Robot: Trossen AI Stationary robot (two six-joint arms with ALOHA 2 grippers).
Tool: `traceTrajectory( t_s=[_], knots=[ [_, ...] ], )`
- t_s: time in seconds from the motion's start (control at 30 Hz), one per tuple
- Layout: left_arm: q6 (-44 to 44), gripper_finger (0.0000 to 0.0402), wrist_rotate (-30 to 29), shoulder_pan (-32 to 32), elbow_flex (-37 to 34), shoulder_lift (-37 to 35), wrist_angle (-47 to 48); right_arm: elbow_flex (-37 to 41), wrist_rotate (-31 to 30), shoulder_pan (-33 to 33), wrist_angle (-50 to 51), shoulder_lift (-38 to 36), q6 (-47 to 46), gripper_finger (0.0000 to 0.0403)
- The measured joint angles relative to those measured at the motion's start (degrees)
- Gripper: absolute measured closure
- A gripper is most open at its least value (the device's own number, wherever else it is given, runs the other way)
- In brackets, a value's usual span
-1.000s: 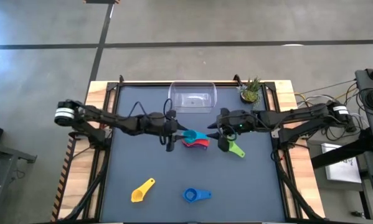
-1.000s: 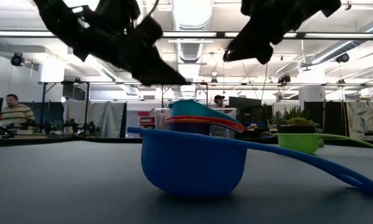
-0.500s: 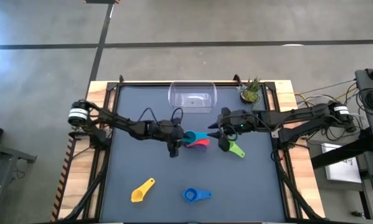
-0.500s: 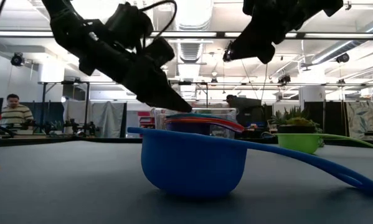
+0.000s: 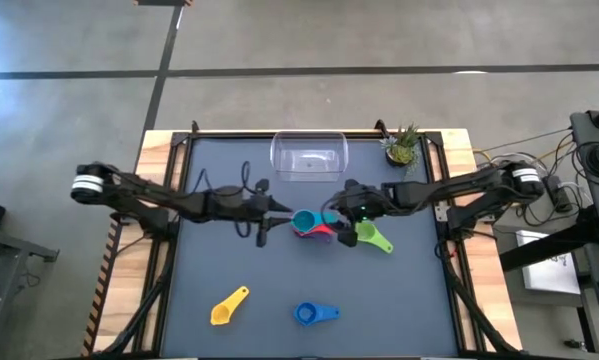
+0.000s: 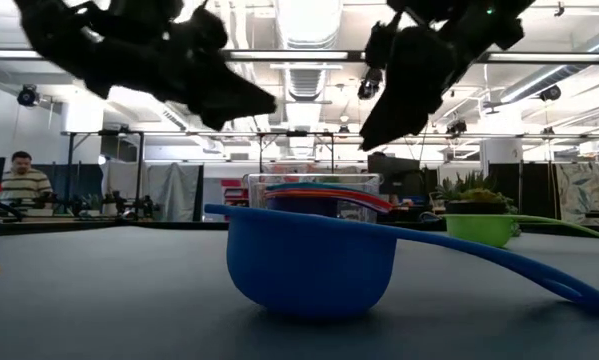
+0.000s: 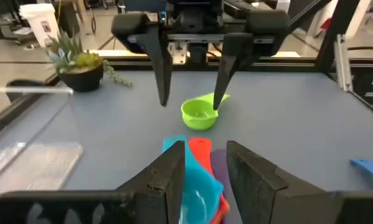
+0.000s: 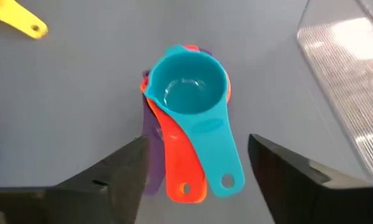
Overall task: Nest measuring cups in basket
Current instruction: Adjust the stacked measuring cups
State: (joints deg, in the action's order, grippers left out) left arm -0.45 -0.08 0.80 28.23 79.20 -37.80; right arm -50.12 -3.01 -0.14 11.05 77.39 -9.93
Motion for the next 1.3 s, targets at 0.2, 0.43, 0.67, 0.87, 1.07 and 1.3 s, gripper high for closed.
traceTrajectory(
  t_s=[0.2,0.43,0.67,0.87,1.07,1.3],
  knots=[
    [-0.6,0.0302,0.0,0.0,-5.8,-2.5,-6.9,-7.6,0.0,-0.1,4.9,7.0,-0.1,0.0055],
    [-0.4,0.0302,0.1,0.0,-7.2,-4.6,-7.0,-17.1,5.4,-2.6,14.7,14.8,-2.1,0.0014],
    [-0.1,0.0302,0.8,0.0,-7.6,-5.2,-6.8,-19.0,11.0,-5.0,15.9,18.5,-2.0,0.0013],
    [-0.1,0.0302,0.8,0.0,-7.8,-5.3,-6.7,-18.6,10.9,-5.5,15.7,18.4,-1.4,0.0013],
    [0.1,0.0302,0.8,0.0,-7.7,-5.3,-6.7,-18.5,10.5,-5.4,15.7,19.2,0.5,0.0013],
    [0.1,0.0302,0.8,0.0,-7.7,-5.3,-6.7,-18.4,10.7,-5.3,15.6,22.1,1.0,0.0013]
  ],
)
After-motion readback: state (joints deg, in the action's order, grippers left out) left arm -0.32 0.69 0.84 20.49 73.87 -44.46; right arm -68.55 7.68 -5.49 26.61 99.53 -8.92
